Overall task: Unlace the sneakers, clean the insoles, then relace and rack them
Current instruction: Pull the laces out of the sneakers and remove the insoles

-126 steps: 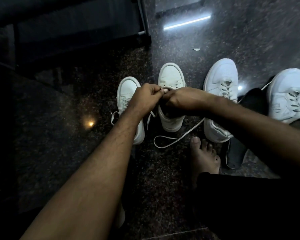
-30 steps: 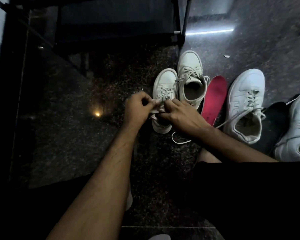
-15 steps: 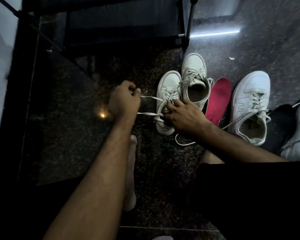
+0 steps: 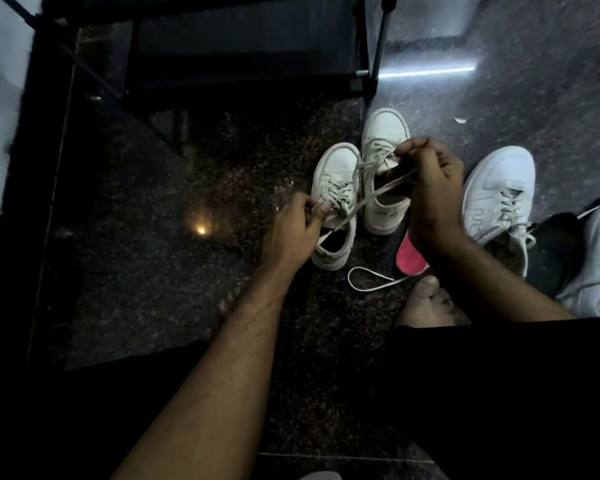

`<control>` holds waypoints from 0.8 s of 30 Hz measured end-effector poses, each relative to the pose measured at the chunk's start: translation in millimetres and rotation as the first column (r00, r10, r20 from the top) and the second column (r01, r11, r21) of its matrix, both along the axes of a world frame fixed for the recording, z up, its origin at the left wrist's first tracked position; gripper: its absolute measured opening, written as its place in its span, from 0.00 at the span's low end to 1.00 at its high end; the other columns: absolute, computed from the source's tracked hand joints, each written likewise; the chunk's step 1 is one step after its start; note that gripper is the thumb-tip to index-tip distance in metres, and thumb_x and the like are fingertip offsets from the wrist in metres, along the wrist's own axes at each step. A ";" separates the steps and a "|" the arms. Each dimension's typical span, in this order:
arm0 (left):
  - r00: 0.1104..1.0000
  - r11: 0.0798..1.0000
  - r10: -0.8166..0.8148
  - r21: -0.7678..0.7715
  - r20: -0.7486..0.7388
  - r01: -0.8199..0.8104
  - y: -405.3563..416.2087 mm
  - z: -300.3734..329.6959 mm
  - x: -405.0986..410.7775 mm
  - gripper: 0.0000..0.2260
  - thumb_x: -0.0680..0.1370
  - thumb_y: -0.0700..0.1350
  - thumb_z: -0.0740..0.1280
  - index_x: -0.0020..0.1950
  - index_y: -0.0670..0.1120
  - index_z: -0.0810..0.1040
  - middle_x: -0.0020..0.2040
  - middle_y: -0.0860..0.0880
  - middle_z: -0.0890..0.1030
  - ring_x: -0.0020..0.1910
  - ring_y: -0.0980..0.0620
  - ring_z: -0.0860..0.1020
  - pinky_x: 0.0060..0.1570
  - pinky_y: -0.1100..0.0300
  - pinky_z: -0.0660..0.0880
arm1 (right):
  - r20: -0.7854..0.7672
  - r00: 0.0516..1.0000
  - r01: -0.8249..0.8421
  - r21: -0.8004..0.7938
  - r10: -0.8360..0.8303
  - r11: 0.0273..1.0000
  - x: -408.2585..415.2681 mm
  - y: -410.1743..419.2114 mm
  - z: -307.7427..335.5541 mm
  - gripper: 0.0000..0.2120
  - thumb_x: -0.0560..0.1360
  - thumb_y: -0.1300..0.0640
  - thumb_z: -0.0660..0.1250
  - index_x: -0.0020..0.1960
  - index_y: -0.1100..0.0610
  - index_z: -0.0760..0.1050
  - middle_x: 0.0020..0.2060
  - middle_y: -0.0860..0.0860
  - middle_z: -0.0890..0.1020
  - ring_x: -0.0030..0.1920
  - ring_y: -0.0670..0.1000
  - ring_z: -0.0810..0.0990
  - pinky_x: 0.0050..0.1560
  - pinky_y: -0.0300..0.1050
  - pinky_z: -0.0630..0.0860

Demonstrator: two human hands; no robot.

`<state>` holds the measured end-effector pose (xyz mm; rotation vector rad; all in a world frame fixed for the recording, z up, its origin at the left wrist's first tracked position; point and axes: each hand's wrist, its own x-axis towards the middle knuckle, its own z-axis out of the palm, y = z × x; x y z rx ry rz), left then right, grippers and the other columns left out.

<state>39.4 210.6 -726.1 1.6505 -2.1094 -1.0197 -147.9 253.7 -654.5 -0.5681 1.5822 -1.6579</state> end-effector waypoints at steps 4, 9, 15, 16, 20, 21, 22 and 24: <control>0.999 0.996 -0.003 0.084 0.036 0.000 4.9 -8.5 9.3 0.19 0.76 0.62 0.68 0.58 0.50 0.75 0.44 0.49 0.82 0.46 0.45 0.80 0.47 0.48 0.78 | -0.247 0.969 0.042 0.067 -0.024 0.997 -10.1 -7.6 -17.4 0.11 0.76 0.61 0.61 0.56 0.58 0.78 0.41 0.53 0.80 0.39 0.54 0.81 0.38 0.52 0.81; 0.999 0.991 0.035 0.126 0.001 -0.034 -0.1 -7.5 7.9 0.18 0.73 0.58 0.74 0.55 0.48 0.79 0.41 0.49 0.82 0.41 0.47 0.80 0.45 0.51 0.79 | -0.879 0.419 0.013 0.257 0.228 0.966 -9.6 6.1 -30.0 0.21 0.71 0.61 0.63 0.64 0.52 0.74 0.65 0.58 0.68 0.64 0.56 0.70 0.63 0.53 0.70; 0.998 0.982 0.051 0.182 -0.037 -0.043 -5.9 -11.1 14.8 0.16 0.71 0.59 0.75 0.48 0.49 0.78 0.31 0.50 0.81 0.29 0.48 0.80 0.33 0.47 0.80 | -0.861 -0.116 -0.485 0.485 0.496 0.728 18.4 18.7 -52.8 0.08 0.78 0.56 0.64 0.54 0.58 0.75 0.46 0.54 0.78 0.43 0.59 0.77 0.41 0.54 0.73; 0.997 0.987 0.071 0.150 -0.043 -0.064 -5.6 -12.5 16.0 0.14 0.70 0.57 0.76 0.45 0.49 0.78 0.28 0.51 0.78 0.27 0.49 0.77 0.32 0.47 0.79 | -0.845 -0.129 -0.504 0.506 0.518 0.700 22.3 21.1 -56.6 0.08 0.78 0.55 0.63 0.54 0.58 0.75 0.43 0.53 0.78 0.42 0.58 0.77 0.41 0.54 0.73; 0.962 0.957 0.274 -0.102 0.000 -0.272 -2.3 -10.1 23.0 0.21 0.69 0.68 0.70 0.40 0.50 0.75 0.28 0.52 0.77 0.29 0.47 0.76 0.30 0.51 0.73 | -0.888 -0.130 -0.470 0.447 0.441 0.761 18.7 24.8 -57.7 0.04 0.76 0.56 0.66 0.48 0.56 0.73 0.35 0.51 0.79 0.38 0.58 0.76 0.39 0.50 0.69; 0.942 0.934 0.335 -0.121 -0.026 -0.335 -2.3 -12.9 26.8 0.22 0.70 0.69 0.68 0.39 0.49 0.75 0.28 0.52 0.77 0.28 0.48 0.76 0.30 0.51 0.73 | -0.885 -0.163 -0.463 0.460 0.437 0.758 16.2 24.7 -57.8 0.05 0.77 0.54 0.66 0.47 0.55 0.73 0.35 0.49 0.80 0.39 0.57 0.77 0.41 0.50 0.70; 0.931 0.925 0.361 -0.109 -0.051 -0.365 -2.5 -13.3 29.6 0.23 0.71 0.69 0.67 0.38 0.49 0.76 0.28 0.52 0.77 0.27 0.50 0.75 0.29 0.53 0.73 | -0.866 -0.201 -0.460 0.497 0.458 0.736 15.3 24.1 -58.1 0.06 0.77 0.50 0.64 0.47 0.52 0.74 0.37 0.47 0.82 0.40 0.56 0.77 0.42 0.49 0.71; 0.948 0.954 0.299 0.072 -0.111 -0.292 -1.2 -12.8 28.3 0.25 0.73 0.70 0.65 0.36 0.47 0.78 0.25 0.51 0.76 0.24 0.55 0.72 0.27 0.58 0.68 | -0.806 -0.269 -0.472 0.588 0.527 0.657 16.1 22.1 -61.1 0.13 0.79 0.43 0.58 0.46 0.48 0.76 0.37 0.47 0.83 0.40 0.56 0.79 0.43 0.49 0.72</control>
